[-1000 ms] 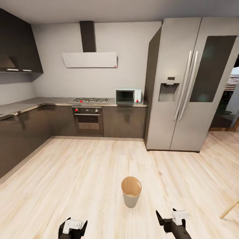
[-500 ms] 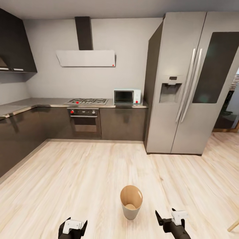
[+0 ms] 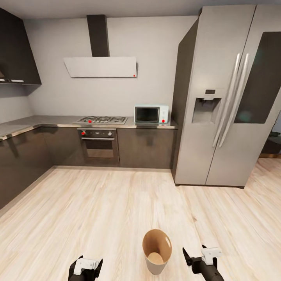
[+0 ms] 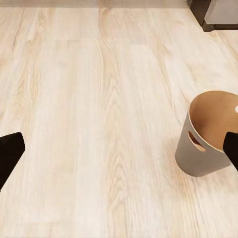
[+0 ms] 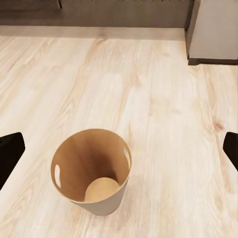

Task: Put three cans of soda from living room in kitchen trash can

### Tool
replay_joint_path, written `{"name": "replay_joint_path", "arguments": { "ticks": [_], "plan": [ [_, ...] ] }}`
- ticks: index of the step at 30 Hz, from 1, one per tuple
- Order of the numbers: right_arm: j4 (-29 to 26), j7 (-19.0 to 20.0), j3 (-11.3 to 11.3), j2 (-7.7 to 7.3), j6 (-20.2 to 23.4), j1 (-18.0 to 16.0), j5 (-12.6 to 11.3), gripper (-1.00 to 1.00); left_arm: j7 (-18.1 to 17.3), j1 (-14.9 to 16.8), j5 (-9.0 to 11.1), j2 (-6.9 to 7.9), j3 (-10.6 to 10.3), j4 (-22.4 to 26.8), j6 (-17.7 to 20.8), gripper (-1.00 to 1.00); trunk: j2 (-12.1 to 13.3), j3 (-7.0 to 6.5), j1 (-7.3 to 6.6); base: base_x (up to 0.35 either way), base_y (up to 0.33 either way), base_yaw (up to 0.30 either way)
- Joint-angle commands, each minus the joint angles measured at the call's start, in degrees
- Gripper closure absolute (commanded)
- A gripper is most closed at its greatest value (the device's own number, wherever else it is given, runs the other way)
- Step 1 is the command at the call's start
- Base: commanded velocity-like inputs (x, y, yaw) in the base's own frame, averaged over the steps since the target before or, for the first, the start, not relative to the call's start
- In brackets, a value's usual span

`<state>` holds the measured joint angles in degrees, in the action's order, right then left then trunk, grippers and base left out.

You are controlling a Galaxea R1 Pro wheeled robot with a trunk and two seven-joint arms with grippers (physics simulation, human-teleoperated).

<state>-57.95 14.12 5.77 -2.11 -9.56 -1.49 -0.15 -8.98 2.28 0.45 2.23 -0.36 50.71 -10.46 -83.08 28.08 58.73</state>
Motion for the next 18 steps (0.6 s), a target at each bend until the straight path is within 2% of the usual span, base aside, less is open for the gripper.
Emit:
{"name": "replay_joint_path", "arguments": {
  "ticks": [1,9,18],
  "plan": [
    [0.01,-0.05,-0.02,0.0,0.03,0.0,0.09,-1.0,-0.01,0.0,-0.01,0.0,0.0,0.0,0.0,-1.0,0.0,0.0,0.0,0.271,0.0,0.001],
    [0.04,-0.3,-0.22,0.01,0.11,0.0,0.22,-1.0,-0.03,0.0,-0.01,0.04,0.07,-0.01,0.02,-1.0,0.0,0.0,0.0,0.263,0.0,0.0],
    [0.14,-0.66,-0.42,0.05,1.2,-0.08,0.14,-1.0,-0.07,0.0,0.07,0.06,0.13,0.0,0.0,-1.0,0.0,0.0,0.0,0.061,0.0,0.0]
  ]
}}
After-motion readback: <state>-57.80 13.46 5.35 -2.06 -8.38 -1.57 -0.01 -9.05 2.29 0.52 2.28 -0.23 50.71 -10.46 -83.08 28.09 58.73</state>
